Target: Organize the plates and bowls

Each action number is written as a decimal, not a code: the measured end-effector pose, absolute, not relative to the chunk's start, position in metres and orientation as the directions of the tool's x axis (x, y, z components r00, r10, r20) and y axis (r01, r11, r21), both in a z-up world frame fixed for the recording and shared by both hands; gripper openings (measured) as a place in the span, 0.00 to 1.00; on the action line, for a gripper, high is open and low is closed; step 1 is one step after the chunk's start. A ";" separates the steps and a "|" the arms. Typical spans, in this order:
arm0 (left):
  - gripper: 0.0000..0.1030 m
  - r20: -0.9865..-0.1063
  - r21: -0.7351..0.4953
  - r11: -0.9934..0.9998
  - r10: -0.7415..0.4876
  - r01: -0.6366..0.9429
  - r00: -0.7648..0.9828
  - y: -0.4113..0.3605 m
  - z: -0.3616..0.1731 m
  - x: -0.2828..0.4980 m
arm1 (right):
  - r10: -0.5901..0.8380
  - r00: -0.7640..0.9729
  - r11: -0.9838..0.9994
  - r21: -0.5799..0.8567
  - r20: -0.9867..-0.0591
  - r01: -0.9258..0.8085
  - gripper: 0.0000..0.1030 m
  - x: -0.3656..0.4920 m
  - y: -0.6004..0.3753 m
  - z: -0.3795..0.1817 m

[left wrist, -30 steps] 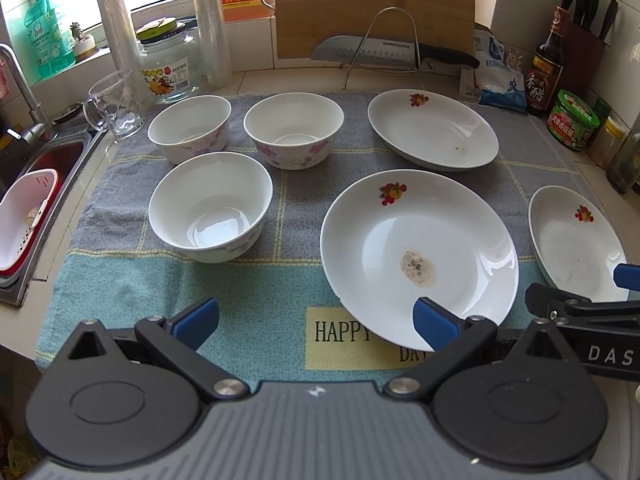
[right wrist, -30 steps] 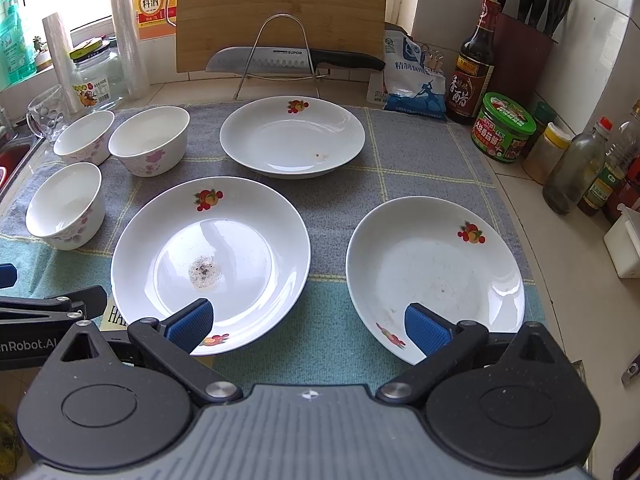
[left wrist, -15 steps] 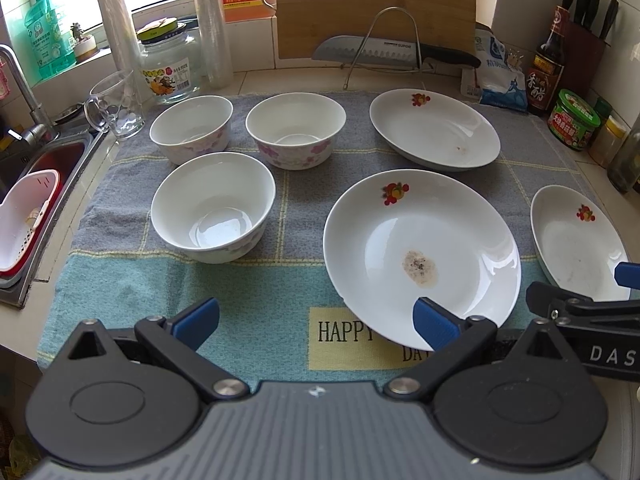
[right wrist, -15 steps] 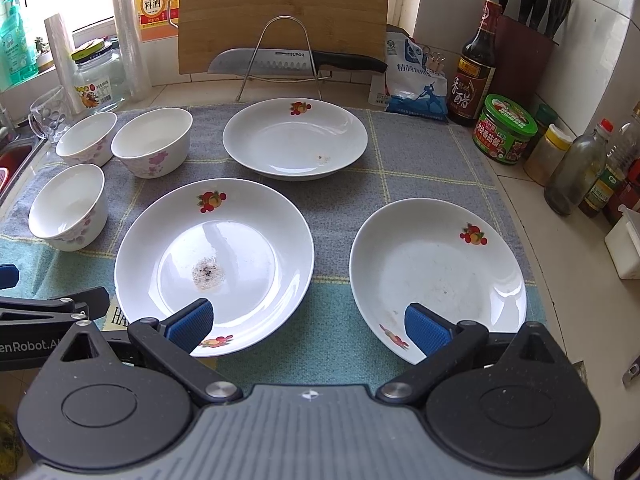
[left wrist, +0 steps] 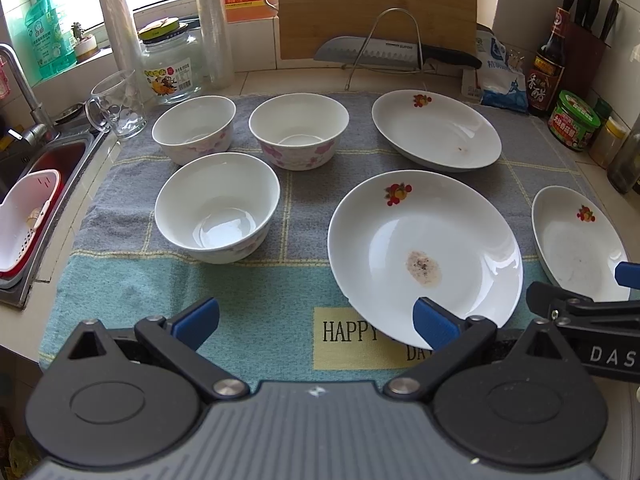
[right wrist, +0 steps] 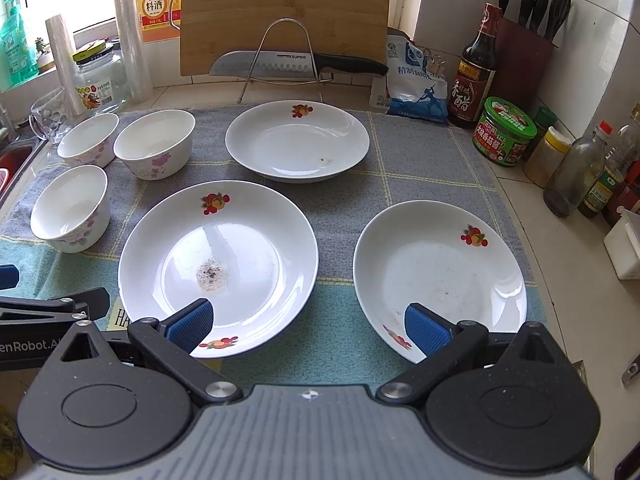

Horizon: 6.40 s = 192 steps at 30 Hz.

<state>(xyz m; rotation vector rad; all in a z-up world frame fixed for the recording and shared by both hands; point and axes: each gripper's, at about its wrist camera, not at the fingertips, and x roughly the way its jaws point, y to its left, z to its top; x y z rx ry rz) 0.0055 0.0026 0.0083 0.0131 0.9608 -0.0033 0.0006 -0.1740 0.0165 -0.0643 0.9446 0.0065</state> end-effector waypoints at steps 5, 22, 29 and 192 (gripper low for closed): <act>0.99 -0.820 0.011 1.000 0.003 0.010 0.572 0.004 0.008 0.005 | -0.026 0.586 0.998 -0.056 -0.810 -0.033 1.00 0.000 -0.173 0.017; 0.99 -0.816 0.003 0.999 -0.028 0.053 0.577 0.009 0.008 0.006 | -0.038 0.602 0.998 -0.056 -0.797 -0.011 1.00 -0.006 -0.169 0.021; 0.99 -0.802 0.001 0.995 -0.060 0.102 0.594 0.016 0.009 0.007 | -0.058 0.623 0.998 -0.061 -0.780 0.017 1.00 -0.010 -0.160 0.025; 0.76 -0.884 -0.269 0.456 -0.466 0.848 -0.030 -0.324 -0.048 0.283 | 0.206 0.666 0.939 -0.048 -0.717 -0.342 1.00 0.081 -0.410 -0.080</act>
